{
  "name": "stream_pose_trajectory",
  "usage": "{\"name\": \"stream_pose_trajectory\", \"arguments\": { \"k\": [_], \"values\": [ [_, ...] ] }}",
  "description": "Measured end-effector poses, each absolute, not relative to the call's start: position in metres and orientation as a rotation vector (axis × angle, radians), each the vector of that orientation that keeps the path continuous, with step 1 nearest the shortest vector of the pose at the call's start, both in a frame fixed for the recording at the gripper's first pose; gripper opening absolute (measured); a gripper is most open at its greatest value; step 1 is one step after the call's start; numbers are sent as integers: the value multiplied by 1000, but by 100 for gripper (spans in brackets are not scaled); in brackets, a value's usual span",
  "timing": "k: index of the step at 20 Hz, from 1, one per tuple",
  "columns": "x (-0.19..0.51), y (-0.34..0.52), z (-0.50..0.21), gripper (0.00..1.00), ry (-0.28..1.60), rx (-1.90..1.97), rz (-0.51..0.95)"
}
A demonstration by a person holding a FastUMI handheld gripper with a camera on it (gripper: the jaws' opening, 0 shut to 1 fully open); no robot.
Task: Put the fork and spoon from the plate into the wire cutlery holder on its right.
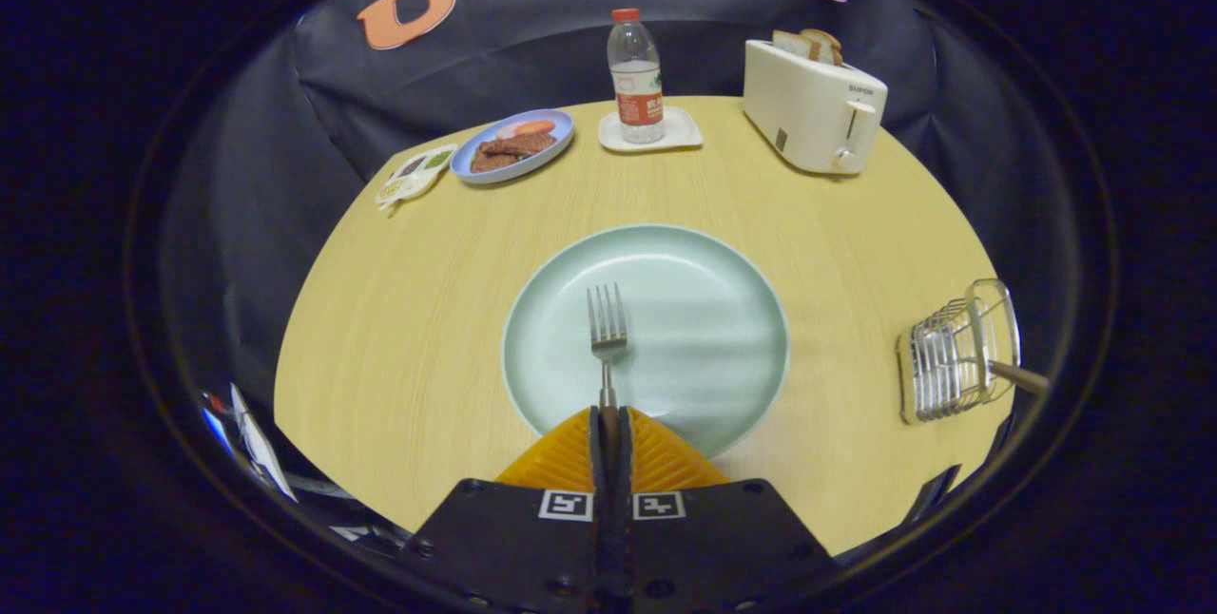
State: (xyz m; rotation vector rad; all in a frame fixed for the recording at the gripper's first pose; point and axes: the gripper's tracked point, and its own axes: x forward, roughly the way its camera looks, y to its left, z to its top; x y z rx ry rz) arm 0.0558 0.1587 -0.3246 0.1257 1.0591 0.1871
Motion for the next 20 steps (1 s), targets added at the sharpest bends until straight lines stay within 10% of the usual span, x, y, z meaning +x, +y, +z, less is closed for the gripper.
{"name": "stream_pose_trajectory", "arguments": {
  "k": [20],
  "values": [
    [12,-79,-271,1,1012,72,177]
  ]
}}
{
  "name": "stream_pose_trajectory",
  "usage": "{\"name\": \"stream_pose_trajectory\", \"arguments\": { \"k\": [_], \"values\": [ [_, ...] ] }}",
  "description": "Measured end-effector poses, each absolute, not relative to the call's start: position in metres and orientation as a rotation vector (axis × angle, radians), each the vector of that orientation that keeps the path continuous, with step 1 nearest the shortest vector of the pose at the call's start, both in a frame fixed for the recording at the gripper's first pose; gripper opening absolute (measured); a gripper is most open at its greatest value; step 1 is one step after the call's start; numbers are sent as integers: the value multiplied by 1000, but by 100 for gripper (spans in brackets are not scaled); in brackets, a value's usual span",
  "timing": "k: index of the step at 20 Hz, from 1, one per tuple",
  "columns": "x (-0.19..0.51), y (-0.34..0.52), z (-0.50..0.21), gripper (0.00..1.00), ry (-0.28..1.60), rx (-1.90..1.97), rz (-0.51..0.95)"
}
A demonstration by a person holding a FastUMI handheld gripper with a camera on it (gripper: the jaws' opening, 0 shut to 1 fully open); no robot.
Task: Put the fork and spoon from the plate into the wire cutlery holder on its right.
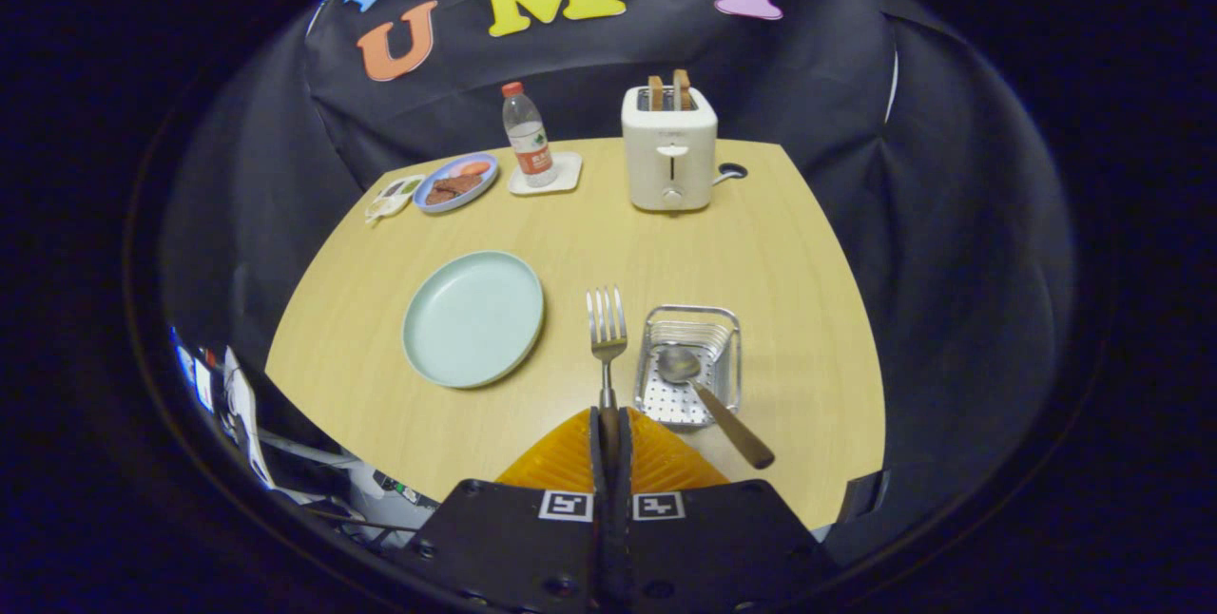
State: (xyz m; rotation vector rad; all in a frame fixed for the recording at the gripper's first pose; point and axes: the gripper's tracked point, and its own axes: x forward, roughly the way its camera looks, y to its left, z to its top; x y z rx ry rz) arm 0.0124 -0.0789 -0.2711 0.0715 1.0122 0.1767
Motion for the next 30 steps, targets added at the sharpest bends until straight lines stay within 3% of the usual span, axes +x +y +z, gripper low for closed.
{"name": "stream_pose_trajectory", "arguments": {
  "k": [10,20,30],
  "values": [
    [-1,-101,-268,0,1238,79,221],
    [9,-106,-269,1,1433,70,106],
    [25,-104,-284,4,1512,107,51]
  ]
}}
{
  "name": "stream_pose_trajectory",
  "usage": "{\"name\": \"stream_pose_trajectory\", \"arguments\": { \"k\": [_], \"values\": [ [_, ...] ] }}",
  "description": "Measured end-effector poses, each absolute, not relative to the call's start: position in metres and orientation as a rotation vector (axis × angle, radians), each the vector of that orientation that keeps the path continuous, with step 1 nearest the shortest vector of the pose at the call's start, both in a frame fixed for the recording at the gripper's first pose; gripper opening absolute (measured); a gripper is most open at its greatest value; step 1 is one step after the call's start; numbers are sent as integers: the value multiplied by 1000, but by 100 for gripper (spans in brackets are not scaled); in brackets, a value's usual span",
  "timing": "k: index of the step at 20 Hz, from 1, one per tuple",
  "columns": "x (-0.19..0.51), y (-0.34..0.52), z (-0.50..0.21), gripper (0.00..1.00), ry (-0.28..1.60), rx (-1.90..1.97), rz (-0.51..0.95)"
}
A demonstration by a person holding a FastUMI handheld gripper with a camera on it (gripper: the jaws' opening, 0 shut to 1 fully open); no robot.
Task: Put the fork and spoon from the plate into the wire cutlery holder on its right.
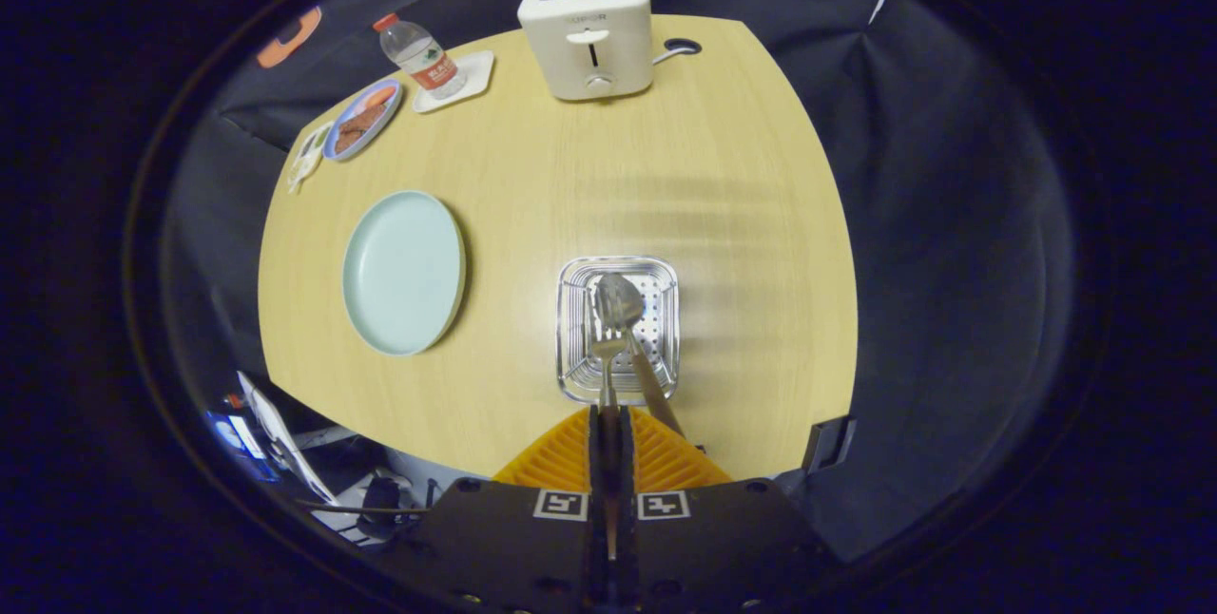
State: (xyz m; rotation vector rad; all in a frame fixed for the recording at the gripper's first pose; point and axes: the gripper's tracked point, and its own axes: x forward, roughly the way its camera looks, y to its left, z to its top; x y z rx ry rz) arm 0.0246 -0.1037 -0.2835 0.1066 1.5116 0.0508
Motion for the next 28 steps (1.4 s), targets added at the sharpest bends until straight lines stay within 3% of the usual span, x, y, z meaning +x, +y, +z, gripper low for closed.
{"name": "stream_pose_trajectory", "arguments": {
  "k": [5,8,9,12,14,20,28],
  "values": [
    [27,-101,-279,11,1477,106,53],
    [27,-95,-271,5,1430,104,63],
    [28,-92,-270,14,1407,99,67],
    [30,-76,-257,17,1331,93,82],
    [31,-59,-244,26,1274,75,95],
    [41,24,-177,27,1025,115,169],
    [53,85,-61,42,624,12,152]
  ]
}}
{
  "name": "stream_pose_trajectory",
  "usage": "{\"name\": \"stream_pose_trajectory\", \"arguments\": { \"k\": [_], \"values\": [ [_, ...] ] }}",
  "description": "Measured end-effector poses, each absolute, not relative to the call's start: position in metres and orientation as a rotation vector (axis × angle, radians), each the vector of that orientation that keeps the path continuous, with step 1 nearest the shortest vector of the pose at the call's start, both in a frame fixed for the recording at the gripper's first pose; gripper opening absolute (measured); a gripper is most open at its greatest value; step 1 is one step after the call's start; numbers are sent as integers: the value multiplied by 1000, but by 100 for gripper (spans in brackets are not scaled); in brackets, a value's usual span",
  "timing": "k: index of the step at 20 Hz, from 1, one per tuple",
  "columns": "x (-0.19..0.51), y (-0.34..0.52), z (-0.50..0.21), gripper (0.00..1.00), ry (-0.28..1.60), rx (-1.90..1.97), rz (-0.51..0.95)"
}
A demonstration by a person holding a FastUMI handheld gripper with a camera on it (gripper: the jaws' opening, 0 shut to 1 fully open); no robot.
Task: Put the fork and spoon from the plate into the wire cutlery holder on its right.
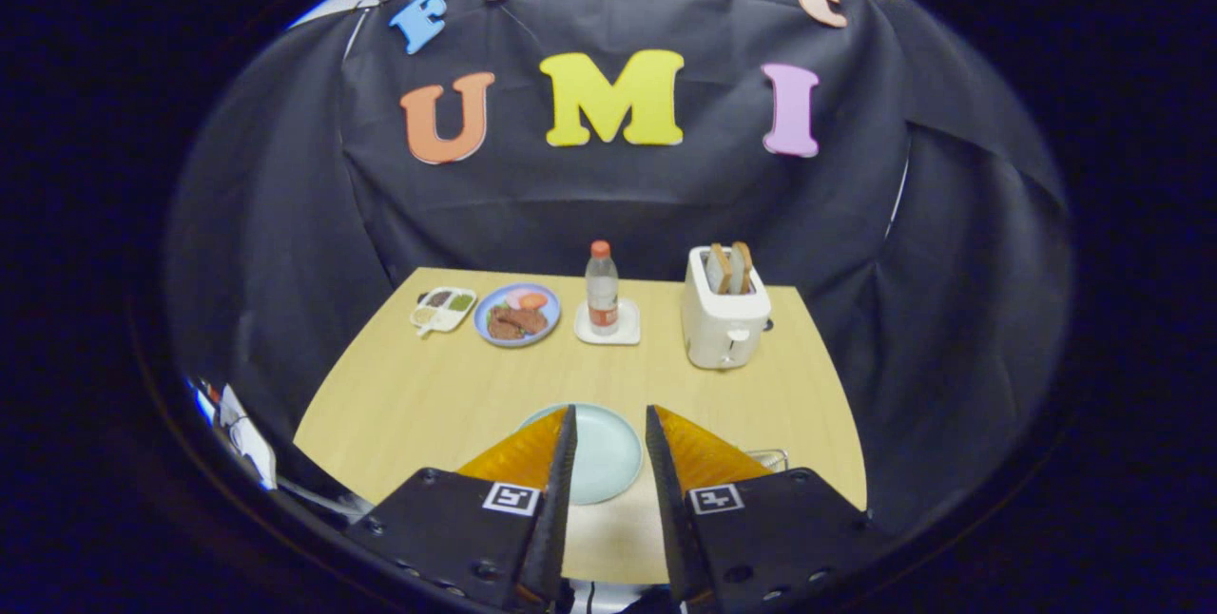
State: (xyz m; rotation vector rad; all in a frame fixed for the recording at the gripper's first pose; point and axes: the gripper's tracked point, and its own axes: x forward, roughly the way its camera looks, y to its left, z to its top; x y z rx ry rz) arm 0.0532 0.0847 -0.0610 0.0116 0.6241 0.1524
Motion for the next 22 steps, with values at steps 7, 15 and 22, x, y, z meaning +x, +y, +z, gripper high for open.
{"name": "stream_pose_trajectory", "arguments": {
  "k": [7,15,22],
  "values": [
    [46,103,-1,46,465,47,125],
    [19,100,66,83,152,13,49],
    [7,96,49,96,145,73,31]
  ]
}}
